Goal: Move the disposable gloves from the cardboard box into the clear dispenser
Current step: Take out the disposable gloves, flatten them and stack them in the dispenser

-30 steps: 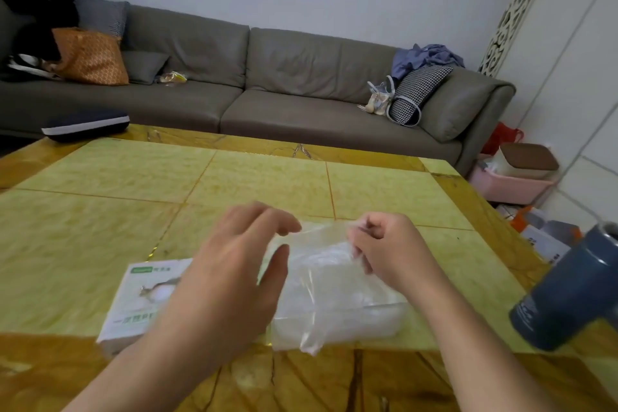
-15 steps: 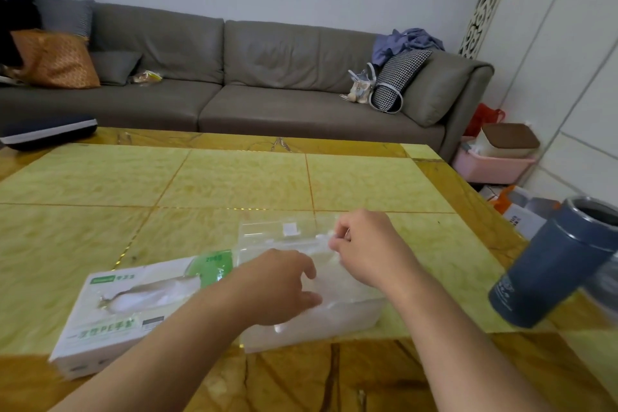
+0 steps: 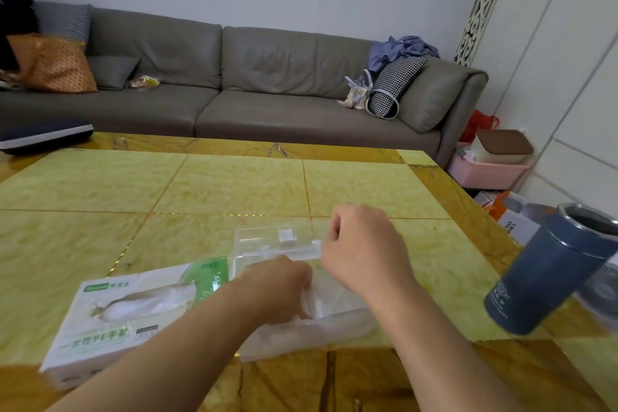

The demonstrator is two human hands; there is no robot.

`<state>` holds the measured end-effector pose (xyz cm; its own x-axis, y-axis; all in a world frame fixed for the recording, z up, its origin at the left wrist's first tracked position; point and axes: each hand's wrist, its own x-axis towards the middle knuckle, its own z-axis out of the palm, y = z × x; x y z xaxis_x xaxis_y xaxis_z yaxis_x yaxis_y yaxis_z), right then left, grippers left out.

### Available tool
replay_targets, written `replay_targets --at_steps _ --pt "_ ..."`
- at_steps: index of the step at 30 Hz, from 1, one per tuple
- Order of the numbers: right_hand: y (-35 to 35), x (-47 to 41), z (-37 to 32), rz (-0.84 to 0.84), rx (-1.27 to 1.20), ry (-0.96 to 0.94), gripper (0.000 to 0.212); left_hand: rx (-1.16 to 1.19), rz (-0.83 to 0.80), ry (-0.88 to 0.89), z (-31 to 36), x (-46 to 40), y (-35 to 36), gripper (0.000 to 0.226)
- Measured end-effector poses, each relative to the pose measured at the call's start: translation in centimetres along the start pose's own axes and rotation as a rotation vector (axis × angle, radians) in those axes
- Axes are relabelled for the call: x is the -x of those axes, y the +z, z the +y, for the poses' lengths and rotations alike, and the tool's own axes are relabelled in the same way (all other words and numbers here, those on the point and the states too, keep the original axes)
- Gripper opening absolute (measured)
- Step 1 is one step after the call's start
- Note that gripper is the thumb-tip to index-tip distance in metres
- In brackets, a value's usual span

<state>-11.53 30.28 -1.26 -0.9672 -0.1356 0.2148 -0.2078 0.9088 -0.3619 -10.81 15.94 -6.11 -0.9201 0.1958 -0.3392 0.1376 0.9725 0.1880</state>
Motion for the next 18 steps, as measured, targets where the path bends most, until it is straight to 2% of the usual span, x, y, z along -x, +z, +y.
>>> replay_targets --at_steps 3,5,8,10,14,18 --pt "0.8 1.0 -1.9 -0.241 -0.24 0.071 0.013 -0.063 0.026 -0.008 0.4 0.2 0.1 0.031" --pt "1.5 1.1 -2.0 -0.398 -0.22 0.123 0.015 -0.069 0.016 -0.017 0.6 0.6 -0.1 0.03" --pt "2.0 0.6 -1.3 -0.538 -0.144 0.183 0.021 -0.046 -0.002 0.047 0.1 0.7 -0.4 0.034" --pt "2.3 0.4 -0.9 -0.602 -0.021 0.189 0.017 -0.019 -0.063 0.032 -0.6 0.4 -0.5 0.044" --pt "2.8 0.0 -0.7 -0.618 0.155 0.205 0.033 -0.071 -0.178 0.021 -0.8 0.1 -1.2 0.07" --pt "2.9 -0.4 -1.2 -0.722 0.254 0.221 0.037 -0.241 -0.181 0.057 -0.4 0.9 -1.5 0.08"
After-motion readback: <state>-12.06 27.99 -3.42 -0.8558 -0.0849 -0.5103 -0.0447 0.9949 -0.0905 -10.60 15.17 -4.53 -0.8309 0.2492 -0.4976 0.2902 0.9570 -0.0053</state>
